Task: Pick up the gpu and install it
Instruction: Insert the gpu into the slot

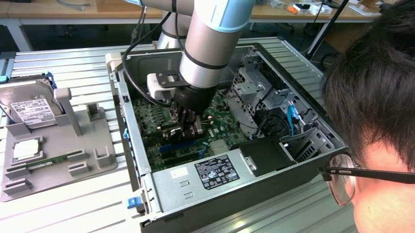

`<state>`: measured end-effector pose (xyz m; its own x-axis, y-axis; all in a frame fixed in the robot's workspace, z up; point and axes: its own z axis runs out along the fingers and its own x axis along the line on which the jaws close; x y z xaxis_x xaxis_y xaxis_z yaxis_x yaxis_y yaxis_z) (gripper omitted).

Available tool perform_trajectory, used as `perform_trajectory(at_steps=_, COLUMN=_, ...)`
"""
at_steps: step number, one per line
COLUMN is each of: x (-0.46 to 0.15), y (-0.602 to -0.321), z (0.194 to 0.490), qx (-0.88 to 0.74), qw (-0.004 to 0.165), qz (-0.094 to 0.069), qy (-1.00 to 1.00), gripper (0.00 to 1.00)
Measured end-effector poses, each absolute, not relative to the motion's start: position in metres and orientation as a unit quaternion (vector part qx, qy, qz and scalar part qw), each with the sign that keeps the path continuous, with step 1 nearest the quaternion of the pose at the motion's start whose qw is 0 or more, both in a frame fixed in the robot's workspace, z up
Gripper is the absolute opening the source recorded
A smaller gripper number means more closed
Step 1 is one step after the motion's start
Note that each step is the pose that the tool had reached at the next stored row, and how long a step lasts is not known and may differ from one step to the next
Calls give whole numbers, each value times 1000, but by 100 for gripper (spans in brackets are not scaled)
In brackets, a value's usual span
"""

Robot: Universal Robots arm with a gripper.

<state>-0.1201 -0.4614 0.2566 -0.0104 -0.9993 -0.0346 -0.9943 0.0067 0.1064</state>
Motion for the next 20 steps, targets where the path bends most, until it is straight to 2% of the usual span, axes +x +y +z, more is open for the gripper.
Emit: perform_trajectory(at_steps=20, x=-120, y=-461, z=256, qx=703, qw=26, qz=-49, qy=-709, gripper=27)
